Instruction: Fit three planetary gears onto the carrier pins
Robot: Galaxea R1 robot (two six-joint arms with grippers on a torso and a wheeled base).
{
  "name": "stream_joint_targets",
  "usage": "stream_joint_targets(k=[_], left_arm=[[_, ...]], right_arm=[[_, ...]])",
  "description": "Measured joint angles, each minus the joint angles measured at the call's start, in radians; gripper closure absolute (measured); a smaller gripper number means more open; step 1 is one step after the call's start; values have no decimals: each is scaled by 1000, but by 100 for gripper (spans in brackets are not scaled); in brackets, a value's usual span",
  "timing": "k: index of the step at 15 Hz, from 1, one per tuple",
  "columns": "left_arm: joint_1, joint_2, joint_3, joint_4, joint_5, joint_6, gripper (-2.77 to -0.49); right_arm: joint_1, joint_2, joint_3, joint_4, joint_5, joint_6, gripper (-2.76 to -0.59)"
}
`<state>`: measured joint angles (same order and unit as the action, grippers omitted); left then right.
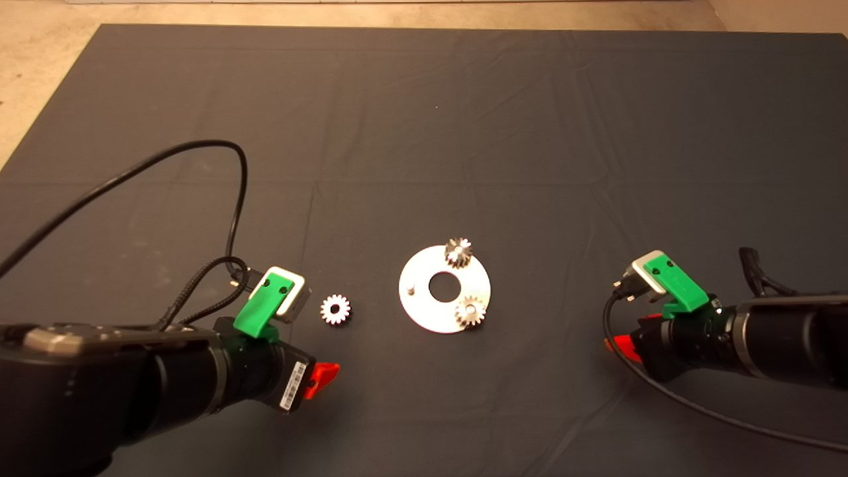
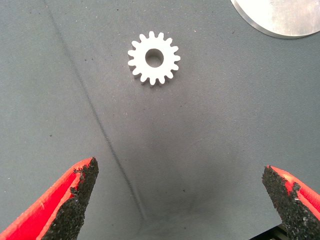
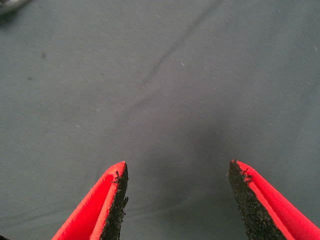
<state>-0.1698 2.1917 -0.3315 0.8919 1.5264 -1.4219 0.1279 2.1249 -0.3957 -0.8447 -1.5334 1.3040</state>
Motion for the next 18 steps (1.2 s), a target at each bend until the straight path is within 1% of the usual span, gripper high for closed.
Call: stream_joint_targets(k=[2,3,4,5,6,7,8,9,11,12,13,14,15,16,18], left_arm=[[0,0,0,5,0,26,-237],[0,0,0,21,0,38,-237],[0,0,0,49,0,53,-237],[3,0,0,81,0,65,-237],[12,0,0,114,0,74,-237],[24,0,0,142,0,79,-237],[40,0,0,178,0,86,-237],[57,0,0,221,0,95,-237],[100,0,0,321,0,102,-237],[121,0,0,365,0,106,-237],[144,0,0,403,0,119,-237],[166,0,-4,422,0,128,-237],[184,1,-16,434,0,132,-237],[196,3,-30,443,0,142,-237],[211,3,-56,459,0,150,-237]], right_arm=[[-1,13,0,-5,2,-7,-147],[-1,14,0,-5,3,-10,-147],[-1,14,0,-5,3,-10,-147],[-1,14,0,-5,7,-10,-147],[-1,14,0,-5,12,-11,-147],[-3,14,0,-6,12,-12,-147],[-3,14,0,-6,13,-14,-147],[-3,14,0,-6,13,-14,-147],[-3,14,0,-7,13,-15,-147],[-3,13,0,-7,13,-15,-147],[-3,13,0,-7,14,-15,-147],[-3,13,0,-8,14,-15,-147],[-3,13,0,-8,14,-15,-147],[-3,14,0,-8,14,-16,-147],[-3,14,0,-8,15,-17,-147]])
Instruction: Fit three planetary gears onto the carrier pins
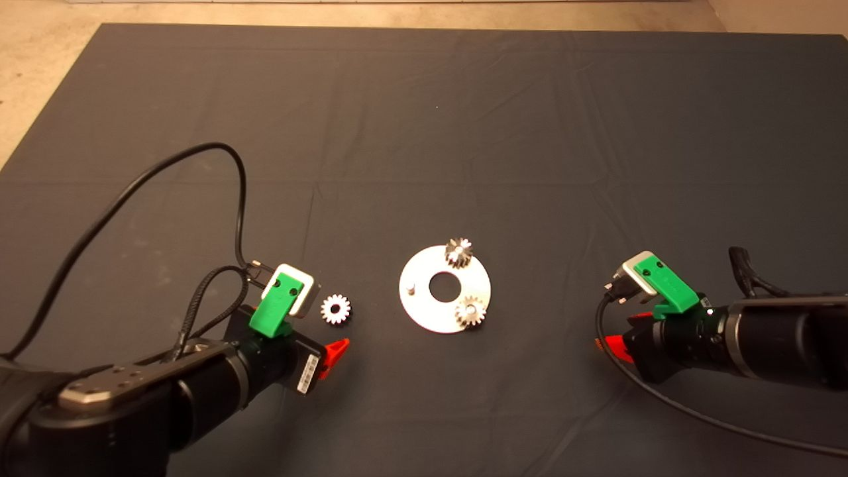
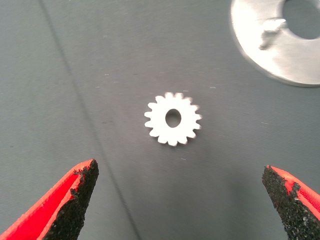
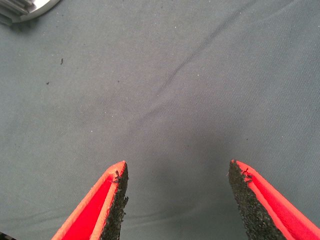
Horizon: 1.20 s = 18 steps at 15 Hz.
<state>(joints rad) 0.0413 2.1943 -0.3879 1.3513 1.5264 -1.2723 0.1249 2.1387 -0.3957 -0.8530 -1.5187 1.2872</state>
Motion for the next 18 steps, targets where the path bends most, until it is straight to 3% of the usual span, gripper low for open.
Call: stream_joint_targets(k=[4,18], left_arm=[[22,10,-39,8,1,23,-237],[42,61,-152,19,0,41,-237]], right_arm=[[0,-3,0,0,0,0,-147],[0,-3,0,-1,0,0,-147]])
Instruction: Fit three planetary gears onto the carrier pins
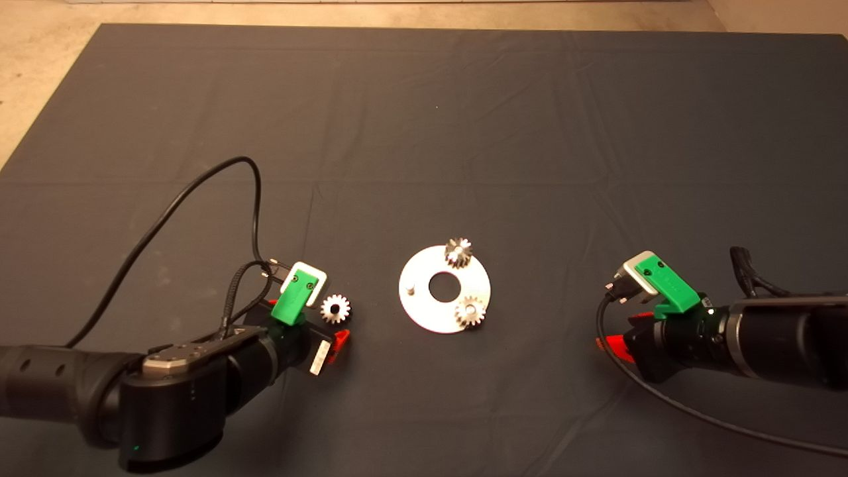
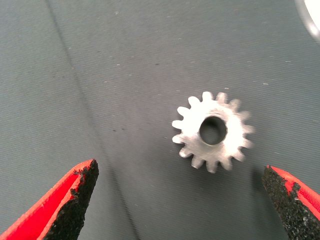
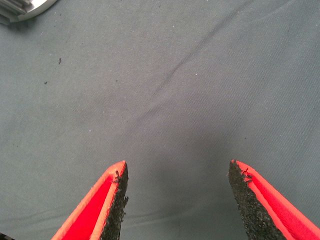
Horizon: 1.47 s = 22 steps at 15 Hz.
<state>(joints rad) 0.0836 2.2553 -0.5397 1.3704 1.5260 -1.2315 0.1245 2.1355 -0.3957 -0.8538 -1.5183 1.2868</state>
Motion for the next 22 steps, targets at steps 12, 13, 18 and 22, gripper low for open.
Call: stream_joint_targets(k=[12,13,18,22], left_arm=[[2,37,-32,3,-8,3,-211],[2,39,-32,3,-9,3,-211],[2,44,-35,15,-9,3,-185],[2,50,-35,19,-8,3,-170]], right_arm=[[0,0,0,0,0,0,-147],[0,0,0,0,0,0,-147],[0,0,0,0,0,0,-147],[0,0,0,0,0,0,-147]])
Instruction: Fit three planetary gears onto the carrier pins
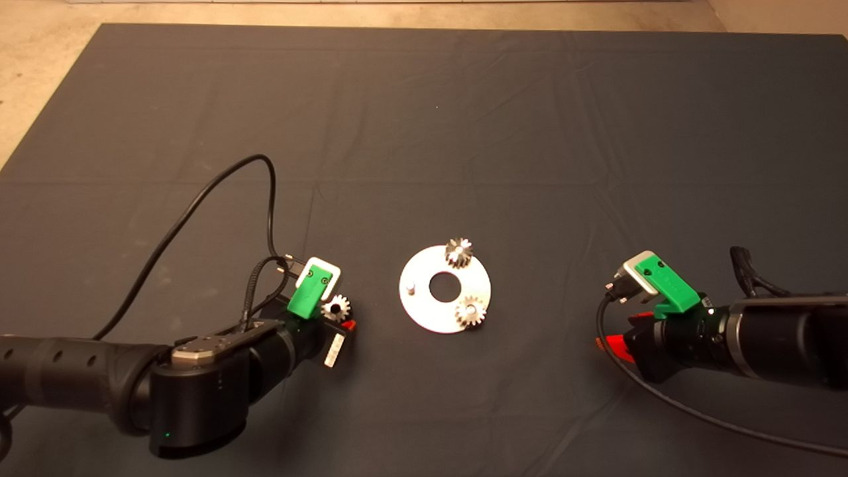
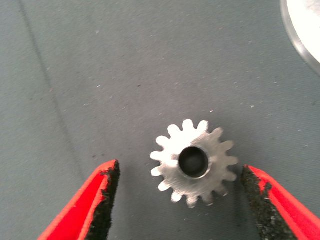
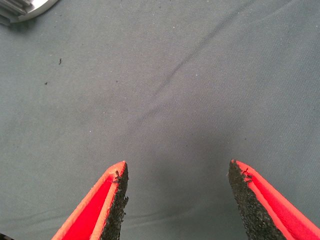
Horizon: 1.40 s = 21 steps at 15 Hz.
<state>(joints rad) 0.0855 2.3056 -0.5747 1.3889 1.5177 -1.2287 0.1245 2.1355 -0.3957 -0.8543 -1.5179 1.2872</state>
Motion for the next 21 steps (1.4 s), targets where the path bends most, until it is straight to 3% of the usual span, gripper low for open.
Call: stream_joint_targets(k=[4,6,7,15,18,21], left_arm=[[2,4,0,19,-7,0,-153],[22,7,-6,26,-9,-1,-153],[28,11,-13,26,-17,-1,-141],[30,13,-26,39,-24,-1,-110],[30,12,-42,39,-51,-1,-104],[30,12,-43,40,-55,-1,-100]], right_arm=[[0,0,0,0,0,0,-147],[0,0,0,0,0,0,-147],[0,0,0,0,0,0,-147],[0,0,0,0,-1,0,-147],[0,0,0,0,0,0,-147],[0,0,0,0,0,0,-147]])
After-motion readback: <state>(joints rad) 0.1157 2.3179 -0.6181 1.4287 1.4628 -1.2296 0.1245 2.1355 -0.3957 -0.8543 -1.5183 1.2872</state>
